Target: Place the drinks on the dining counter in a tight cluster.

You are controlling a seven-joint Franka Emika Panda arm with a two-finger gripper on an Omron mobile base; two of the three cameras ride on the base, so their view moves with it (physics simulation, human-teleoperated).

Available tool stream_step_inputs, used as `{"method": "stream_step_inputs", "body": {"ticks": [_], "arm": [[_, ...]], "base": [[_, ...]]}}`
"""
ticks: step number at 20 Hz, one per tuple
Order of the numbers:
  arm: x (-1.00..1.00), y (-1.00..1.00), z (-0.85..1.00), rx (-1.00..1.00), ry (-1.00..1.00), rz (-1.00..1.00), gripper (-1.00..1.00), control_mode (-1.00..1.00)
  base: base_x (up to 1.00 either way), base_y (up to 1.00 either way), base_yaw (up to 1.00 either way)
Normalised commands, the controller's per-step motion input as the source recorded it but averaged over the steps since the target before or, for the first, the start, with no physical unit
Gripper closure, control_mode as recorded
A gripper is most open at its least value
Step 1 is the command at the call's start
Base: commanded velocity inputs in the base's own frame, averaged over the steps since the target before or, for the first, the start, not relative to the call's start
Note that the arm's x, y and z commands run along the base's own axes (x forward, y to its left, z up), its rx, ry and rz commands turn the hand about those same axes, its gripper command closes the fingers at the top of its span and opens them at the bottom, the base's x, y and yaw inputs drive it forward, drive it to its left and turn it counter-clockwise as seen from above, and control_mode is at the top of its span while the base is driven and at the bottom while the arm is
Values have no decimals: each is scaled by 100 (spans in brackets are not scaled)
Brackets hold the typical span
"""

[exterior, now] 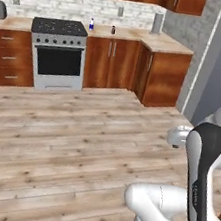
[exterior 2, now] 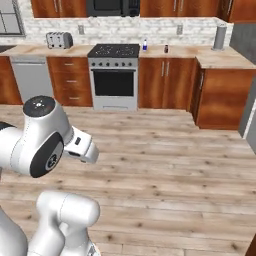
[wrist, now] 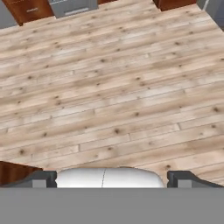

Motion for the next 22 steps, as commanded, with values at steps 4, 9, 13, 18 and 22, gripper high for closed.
{"method": "stream_step_inputs", "body": {"ticks": [4,9,13,18,22], "arm": [[0,0,0,0,0,0,-100,100],[0,0,0,0,0,0,-100,100],[0,0,0,0,0,0,-100,100],[0,0,0,0,0,0,-100,100],[0,0,0,0,0,0,-100,100]], "base": [[100,8,-2],[100,0,0],[100,0,-2],[100,12,-11],[100,26,-16]]}}
